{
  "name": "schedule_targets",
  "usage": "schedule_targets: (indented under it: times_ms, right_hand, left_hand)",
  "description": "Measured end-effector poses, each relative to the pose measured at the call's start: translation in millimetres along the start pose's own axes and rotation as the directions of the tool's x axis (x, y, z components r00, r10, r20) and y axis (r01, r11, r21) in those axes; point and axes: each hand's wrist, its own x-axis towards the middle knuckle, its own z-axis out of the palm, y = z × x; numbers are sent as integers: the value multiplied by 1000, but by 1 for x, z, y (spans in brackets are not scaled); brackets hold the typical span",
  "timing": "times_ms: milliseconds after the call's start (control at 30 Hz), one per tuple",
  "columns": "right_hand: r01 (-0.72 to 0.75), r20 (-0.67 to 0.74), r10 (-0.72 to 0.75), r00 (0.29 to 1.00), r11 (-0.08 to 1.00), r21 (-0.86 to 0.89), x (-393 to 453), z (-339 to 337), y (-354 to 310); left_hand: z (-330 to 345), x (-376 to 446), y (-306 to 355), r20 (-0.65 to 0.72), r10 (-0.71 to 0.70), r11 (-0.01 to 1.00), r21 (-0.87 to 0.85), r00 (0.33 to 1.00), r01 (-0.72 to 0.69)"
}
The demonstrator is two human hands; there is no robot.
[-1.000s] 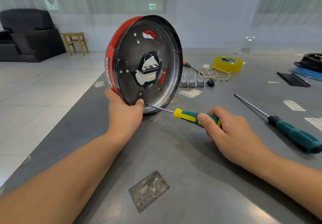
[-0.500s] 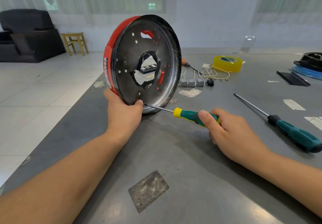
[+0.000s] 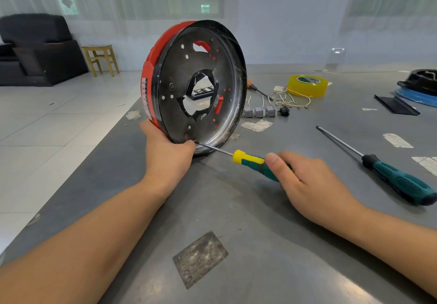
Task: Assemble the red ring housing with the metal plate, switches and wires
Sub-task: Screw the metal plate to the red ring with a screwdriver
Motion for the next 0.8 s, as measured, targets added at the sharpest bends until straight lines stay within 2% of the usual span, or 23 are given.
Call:
schedule_targets:
  times_ms: [233,367,467,633,700,800]
  right_hand:
    - [10,138,-30,990,989,146,-3,-1,2]
    - [76,96,-97,991,976,203,-6,0,-2]
    - [130,24,-136,990,980,152,-9,-1,-8]
    - [109,-115,-107,988,994,16,-6,-1,-9]
    - [73,-103,-72,992,997,9,-4,0,-6]
    - [23,-13,-22,1000,994,103,-2,2,1]
  left_hand:
    - [-1,1,-1,4,-7,1000,-12,1000,7]
    - [-1,2,-3,2,-5,1000,-3,1000,5]
    - [-1,2,-4,-4,-9,1000,5,1000,9]
    - [-1,3,-7,-7,-26,1000,18,1000,26]
    - [-1,4,-8,-10,-30,999,21,999,31]
    - [-1,5,-8,-9,-28,999,24,1000,28]
